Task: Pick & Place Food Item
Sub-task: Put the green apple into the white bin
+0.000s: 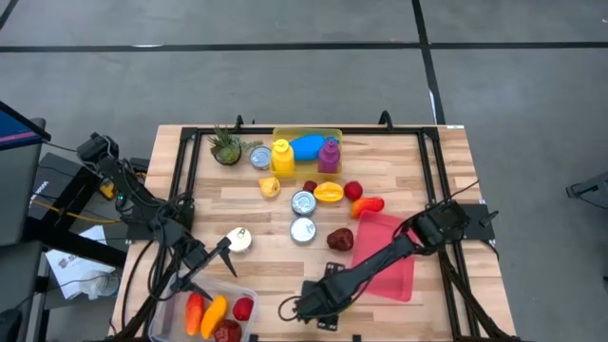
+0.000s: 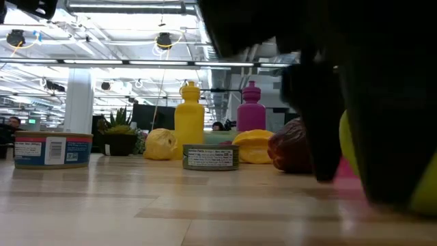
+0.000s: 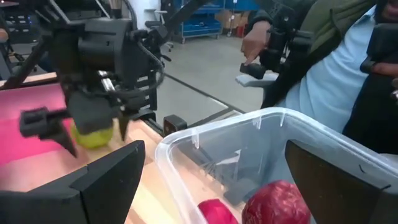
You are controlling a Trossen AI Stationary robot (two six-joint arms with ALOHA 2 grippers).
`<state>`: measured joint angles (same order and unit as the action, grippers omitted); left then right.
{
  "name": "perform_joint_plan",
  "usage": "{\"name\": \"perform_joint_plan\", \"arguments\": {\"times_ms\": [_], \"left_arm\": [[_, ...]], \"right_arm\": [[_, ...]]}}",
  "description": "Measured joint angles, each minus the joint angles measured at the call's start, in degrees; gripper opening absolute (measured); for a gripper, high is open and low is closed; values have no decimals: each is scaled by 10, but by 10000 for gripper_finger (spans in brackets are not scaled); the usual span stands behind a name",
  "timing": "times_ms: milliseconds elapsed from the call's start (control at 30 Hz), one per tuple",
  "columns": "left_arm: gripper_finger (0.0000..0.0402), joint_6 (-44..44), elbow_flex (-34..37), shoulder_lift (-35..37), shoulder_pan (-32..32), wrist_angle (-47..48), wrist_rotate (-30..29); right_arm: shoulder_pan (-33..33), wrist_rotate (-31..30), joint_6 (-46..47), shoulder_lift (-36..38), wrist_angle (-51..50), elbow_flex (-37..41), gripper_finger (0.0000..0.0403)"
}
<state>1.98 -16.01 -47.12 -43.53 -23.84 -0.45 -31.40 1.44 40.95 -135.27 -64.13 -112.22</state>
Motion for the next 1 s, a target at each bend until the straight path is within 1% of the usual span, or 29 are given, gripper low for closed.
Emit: {"name": "perform_joint_plan", "arguments": {"times_ms": [67, 167, 433, 500, 533, 600, 633, 733, 867, 1000], "left_arm": [[379, 0, 0, 1, 0, -5, 0], [379, 0, 0, 7, -1, 1, 0], [378, 0, 0, 12, 0, 9, -3], [378, 0, 0, 12, 0, 9, -3], [378, 0, 0, 12, 0, 9, -3], [378, 0, 0, 12, 0, 9, -5], [378, 0, 0, 12, 0, 9, -5], [378, 0, 0, 12, 0, 9, -5], [378, 0, 0, 12, 0, 9, -5], [378, 0, 0, 12, 0, 15, -5]], "right_arm": [[1, 0, 2, -6, -32, 3, 380], [-2, -5, -2, -14, -27, -1, 351], [-2, -28, -18, -14, -15, -1, 216], [3, -34, -29, -14, -11, -8, 192], [7, -38, -36, -14, -3, -11, 186], [15, -44, -45, -14, 14, -21, 186], [19, -49, -50, -14, 18, -27, 191], [29, -57, -57, -14, 27, -49, 228], [39, -60, -60, -14, 12, -72, 281], [40, -60, -57, -14, -22, -105, 306]]}}
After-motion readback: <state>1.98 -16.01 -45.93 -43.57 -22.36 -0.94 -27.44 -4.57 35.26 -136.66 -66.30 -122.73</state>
